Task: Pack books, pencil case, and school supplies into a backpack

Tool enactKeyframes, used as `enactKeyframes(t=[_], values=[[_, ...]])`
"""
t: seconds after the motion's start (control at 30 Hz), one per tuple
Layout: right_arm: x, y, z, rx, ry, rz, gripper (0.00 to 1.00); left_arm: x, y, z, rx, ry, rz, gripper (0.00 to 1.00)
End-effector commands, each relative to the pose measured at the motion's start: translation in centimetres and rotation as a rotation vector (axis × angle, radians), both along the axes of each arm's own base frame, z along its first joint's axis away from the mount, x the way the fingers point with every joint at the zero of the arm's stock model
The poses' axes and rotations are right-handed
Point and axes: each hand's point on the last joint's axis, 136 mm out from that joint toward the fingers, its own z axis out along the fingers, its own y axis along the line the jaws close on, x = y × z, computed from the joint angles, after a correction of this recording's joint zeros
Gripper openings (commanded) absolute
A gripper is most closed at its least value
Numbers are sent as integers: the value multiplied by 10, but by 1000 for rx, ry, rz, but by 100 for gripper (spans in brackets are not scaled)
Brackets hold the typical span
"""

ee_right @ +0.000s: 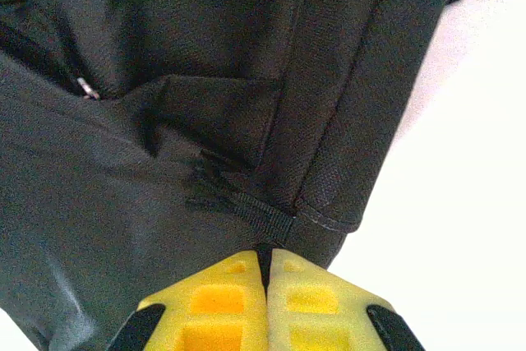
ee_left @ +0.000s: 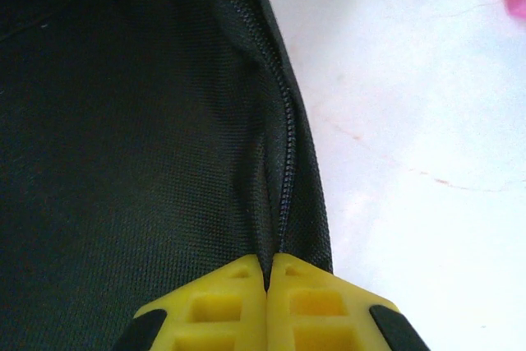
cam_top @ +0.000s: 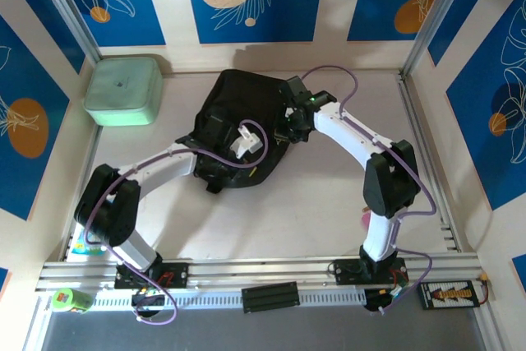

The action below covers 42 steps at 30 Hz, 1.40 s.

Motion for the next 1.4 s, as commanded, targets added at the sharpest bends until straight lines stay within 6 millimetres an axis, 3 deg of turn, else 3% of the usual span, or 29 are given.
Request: enactKeyframes(t=[0.0, 0.07, 0.13, 0.27, 0.4, 0.5, 0.63, 0.77, 0.87, 1.07, 1.27, 1.37], values=[[-9, -17, 19, 50, -47, -35, 0, -50, -39, 27, -159, 118, -104, 13], [-20, -34, 15, 54, -45, -53, 0, -48, -50, 39, -198, 104, -76, 39], [-25, -48, 11, 77, -52, -61, 0, -31, -49, 52, -203, 71, 26, 54], [-26, -65, 11, 147, -51, -63, 2, 6, -43, 86, -181, -51, 186, 65], [-21, -68, 30, 180, -112, -49, 35, 39, -35, 106, -119, -110, 329, 71], [-14, -72, 43, 208, -169, -71, 57, 69, -24, 108, -87, -95, 472, 72], [0, -78, 50, 239, -195, -116, 67, 99, -16, 100, -68, 13, 633, 71], [9, -79, 50, 243, -204, -124, 70, 116, -6, 81, -13, 144, 833, 66], [10, -79, 45, 240, -195, -127, 74, 123, -13, 65, -23, 237, 894, 57], [6, -74, 35, 256, -158, -123, 75, 133, -28, 43, 13, 315, 913, 49], [4, -70, 27, 270, -133, -125, 74, 135, -32, 32, 30, 343, 907, 44], [4, -66, 24, 275, -124, -119, 75, 135, -36, 28, 25, 366, 903, 36]])
